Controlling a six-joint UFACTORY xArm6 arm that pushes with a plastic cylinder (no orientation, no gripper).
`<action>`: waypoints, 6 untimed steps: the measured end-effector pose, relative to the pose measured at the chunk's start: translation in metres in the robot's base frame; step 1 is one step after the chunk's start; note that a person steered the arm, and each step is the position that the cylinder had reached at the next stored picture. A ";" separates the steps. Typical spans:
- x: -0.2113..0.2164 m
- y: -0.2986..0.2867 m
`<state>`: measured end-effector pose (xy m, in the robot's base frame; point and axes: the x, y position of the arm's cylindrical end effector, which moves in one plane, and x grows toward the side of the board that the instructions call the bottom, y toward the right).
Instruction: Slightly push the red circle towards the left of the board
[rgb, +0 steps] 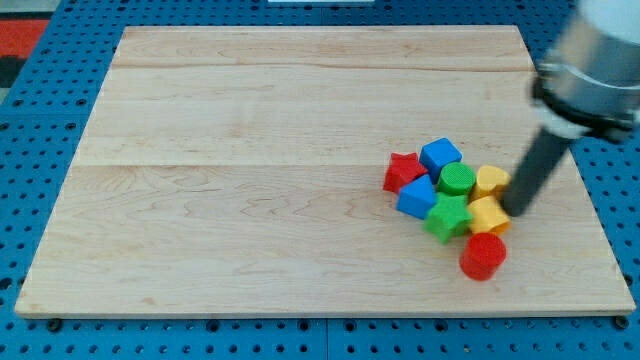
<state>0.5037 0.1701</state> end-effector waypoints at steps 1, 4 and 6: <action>0.015 -0.023; 0.035 0.027; 0.079 0.025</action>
